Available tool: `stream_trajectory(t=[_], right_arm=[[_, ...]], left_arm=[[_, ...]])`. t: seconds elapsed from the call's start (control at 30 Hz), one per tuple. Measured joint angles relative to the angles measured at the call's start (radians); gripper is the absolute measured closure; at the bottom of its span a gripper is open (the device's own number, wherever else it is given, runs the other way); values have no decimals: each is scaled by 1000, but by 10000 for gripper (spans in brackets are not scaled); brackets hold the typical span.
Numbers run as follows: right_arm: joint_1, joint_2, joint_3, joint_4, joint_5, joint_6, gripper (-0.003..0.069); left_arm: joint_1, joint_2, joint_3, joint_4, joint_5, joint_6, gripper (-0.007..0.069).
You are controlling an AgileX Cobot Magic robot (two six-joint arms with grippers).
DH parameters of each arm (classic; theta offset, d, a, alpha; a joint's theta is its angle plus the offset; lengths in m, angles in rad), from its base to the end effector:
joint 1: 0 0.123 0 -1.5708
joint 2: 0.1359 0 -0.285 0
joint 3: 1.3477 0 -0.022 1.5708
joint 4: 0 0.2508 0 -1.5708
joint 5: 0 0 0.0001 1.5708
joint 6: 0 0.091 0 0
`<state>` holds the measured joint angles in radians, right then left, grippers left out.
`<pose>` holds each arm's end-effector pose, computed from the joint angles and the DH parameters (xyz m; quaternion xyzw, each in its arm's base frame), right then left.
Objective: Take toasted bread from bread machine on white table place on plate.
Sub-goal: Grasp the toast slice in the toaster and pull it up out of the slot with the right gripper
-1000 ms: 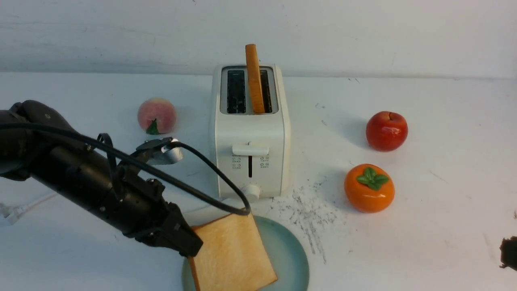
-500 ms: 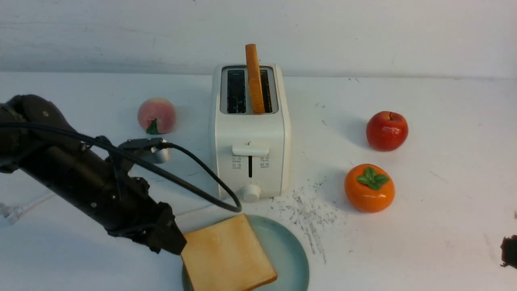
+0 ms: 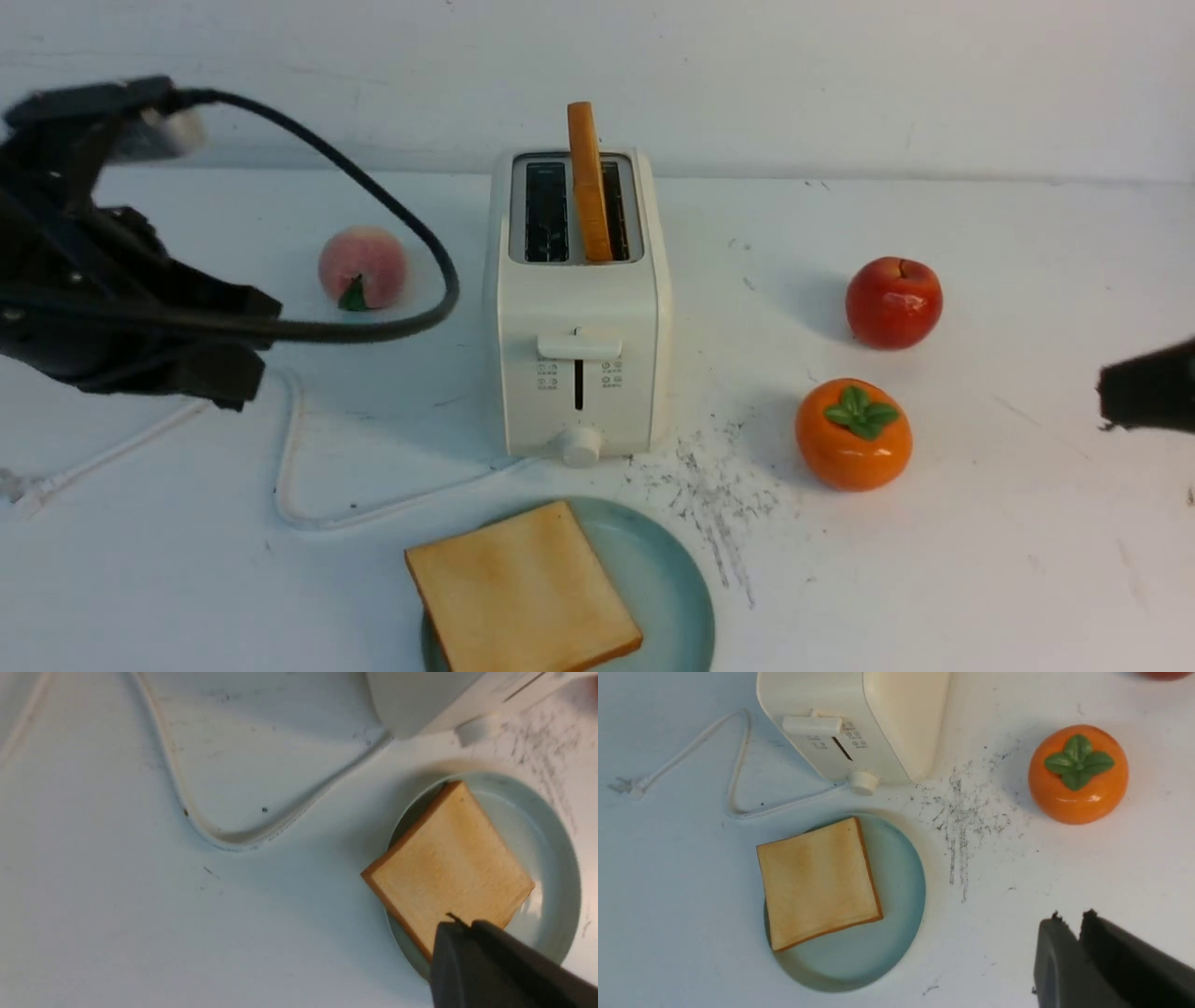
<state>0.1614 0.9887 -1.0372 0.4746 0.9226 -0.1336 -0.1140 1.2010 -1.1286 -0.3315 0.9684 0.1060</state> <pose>0.1779 0.0626 0.3793 -0.0731 0.8973 0.2325 0.3681 0.2326 -0.0512 0.3558 0.0557 0.9393 -0.1591 0.2989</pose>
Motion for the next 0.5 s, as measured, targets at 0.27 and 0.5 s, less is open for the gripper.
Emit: stream_trajectory(t=[0.27, 0.5], right_arm=[[200, 332, -244, 9, -115, -59, 574], [311, 614, -537, -69, -170, -12, 463]], left_arm=[[0, -356, 167, 0, -66, -81, 638], [0, -643, 327, 7, -79, -131, 638]])
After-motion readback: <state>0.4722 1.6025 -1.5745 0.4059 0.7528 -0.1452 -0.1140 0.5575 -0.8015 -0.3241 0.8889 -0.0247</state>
